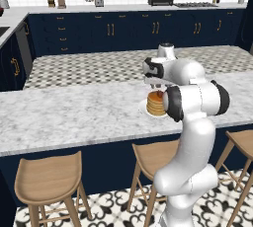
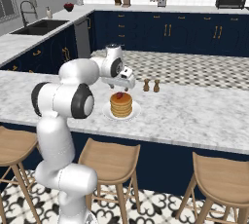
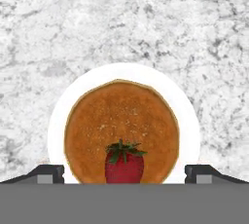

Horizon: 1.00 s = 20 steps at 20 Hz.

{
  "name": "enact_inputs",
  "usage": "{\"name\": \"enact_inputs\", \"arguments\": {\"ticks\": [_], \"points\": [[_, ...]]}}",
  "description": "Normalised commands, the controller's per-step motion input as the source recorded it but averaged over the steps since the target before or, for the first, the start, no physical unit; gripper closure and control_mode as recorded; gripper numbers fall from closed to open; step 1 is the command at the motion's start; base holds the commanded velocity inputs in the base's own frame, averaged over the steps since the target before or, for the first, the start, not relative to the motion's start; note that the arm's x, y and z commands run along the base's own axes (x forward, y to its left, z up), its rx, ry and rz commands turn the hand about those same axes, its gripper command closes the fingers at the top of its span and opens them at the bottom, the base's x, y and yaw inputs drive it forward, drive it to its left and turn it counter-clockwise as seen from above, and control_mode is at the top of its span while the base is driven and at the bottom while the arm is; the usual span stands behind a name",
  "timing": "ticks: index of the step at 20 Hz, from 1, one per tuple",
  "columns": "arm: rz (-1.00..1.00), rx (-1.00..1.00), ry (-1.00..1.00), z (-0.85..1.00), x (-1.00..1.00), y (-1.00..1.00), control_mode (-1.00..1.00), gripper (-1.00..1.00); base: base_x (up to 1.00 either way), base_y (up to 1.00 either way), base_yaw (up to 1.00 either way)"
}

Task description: Take the strawberry from the fridge and place it on top of the pancake, located on the dining counter.

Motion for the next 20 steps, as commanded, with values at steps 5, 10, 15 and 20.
{"name": "enact_inputs", "arguments": {"ticks": [5,10,15,20], "points": [[0.08,-0.01,-0.14,0.45,-0.96,0.81,-1.00,-1.00,0.00,0.00,0.00],[0.13,-0.08,-0.06,0.37,-1.00,1.00,-1.00,-1.00,0.00,0.00,0.00],[0.07,-0.07,-0.04,0.39,-1.00,0.80,-1.00,-1.00,0.00,0.00,0.00],[0.00,-0.07,0.00,0.56,-1.00,0.59,-1.00,-1.00,0.00,0.00,0.00]]}}
